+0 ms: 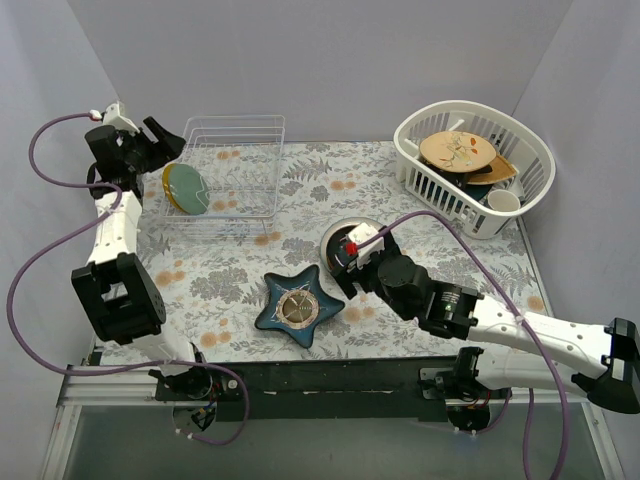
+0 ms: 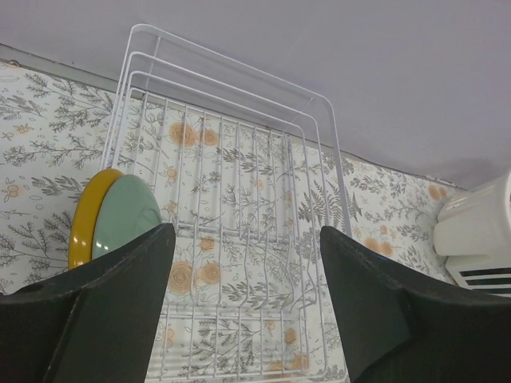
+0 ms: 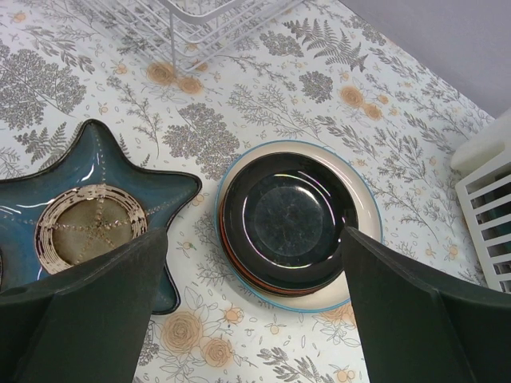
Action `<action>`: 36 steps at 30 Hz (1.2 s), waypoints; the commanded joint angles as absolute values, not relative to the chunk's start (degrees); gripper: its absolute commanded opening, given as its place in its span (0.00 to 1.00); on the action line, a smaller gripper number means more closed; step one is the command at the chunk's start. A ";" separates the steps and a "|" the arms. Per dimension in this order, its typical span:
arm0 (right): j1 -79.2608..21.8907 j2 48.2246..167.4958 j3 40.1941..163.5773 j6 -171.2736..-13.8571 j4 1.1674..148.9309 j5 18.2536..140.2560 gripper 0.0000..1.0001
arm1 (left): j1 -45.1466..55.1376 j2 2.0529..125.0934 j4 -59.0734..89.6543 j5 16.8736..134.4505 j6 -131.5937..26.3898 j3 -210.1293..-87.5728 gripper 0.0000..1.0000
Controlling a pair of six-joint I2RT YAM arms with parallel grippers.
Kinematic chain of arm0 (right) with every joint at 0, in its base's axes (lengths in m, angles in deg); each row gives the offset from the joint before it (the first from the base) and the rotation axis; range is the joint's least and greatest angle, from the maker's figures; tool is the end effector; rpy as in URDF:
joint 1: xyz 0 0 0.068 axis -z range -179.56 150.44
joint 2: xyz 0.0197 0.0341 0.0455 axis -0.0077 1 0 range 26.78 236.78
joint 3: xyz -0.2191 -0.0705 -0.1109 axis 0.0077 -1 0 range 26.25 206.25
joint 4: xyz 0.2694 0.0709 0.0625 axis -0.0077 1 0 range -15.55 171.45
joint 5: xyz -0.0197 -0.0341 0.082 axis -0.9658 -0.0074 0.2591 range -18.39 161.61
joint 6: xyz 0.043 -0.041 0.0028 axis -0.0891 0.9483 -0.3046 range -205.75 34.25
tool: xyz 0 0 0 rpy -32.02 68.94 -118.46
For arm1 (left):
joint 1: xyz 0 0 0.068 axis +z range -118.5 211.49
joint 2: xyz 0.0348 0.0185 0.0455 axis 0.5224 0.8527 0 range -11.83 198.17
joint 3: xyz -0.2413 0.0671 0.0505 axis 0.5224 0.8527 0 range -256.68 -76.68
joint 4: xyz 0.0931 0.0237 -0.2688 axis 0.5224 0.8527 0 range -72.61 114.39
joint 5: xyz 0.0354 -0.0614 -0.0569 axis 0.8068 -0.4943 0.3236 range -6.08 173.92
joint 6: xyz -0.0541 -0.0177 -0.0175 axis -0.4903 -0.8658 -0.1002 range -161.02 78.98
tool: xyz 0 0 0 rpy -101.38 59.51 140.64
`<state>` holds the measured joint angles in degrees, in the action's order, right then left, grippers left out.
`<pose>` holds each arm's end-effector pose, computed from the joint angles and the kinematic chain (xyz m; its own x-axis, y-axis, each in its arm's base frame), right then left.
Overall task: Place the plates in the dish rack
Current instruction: Pick up the plate at the center of the board.
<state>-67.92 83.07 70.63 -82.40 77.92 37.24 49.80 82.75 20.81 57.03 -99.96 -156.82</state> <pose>0.1211 0.2387 0.2919 -0.0645 -0.2935 -0.9538 -0.5712 0.7946 -0.2059 0.4087 0.1146 0.3147 -0.2603 -0.8908 -0.3724 -0.1831 0.4242 -0.8869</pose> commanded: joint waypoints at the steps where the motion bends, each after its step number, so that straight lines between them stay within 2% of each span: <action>1: -67.67 80.31 70.46 -83.29 76.48 35.58 0.97 | 49.86 76.86 24.51 57.91 -99.91 -154.12 0.73; 4: -67.32 79.69 69.85 -85.31 78.23 33.48 0.97 | 49.34 72.82 24.43 55.72 -102.27 -151.23 0.73; 8: -66.10 80.04 69.84 -90.49 81.48 32.68 0.98 | 42.86 68.07 25.65 54.48 -105.79 -145.52 0.75; 12: -59.70 81.09 71.51 -95.85 84.56 36.88 0.98 | 35.55 63.06 27.06 56.58 -107.38 -140.60 0.75; 18: -47.57 84.77 74.67 -100.25 85.35 51.99 0.99 | 25.53 57.69 28.29 59.74 -109.75 -135.14 0.75; 28: -36.30 89.80 77.32 -106.40 81.31 76.77 0.98 | 12.00 59.09 29.00 70.02 -108.79 -133.20 0.74; 36: -31.21 90.85 74.60 -108.16 79.64 82.33 0.94 | 1.88 64.54 26.98 78.55 -110.10 -131.09 0.74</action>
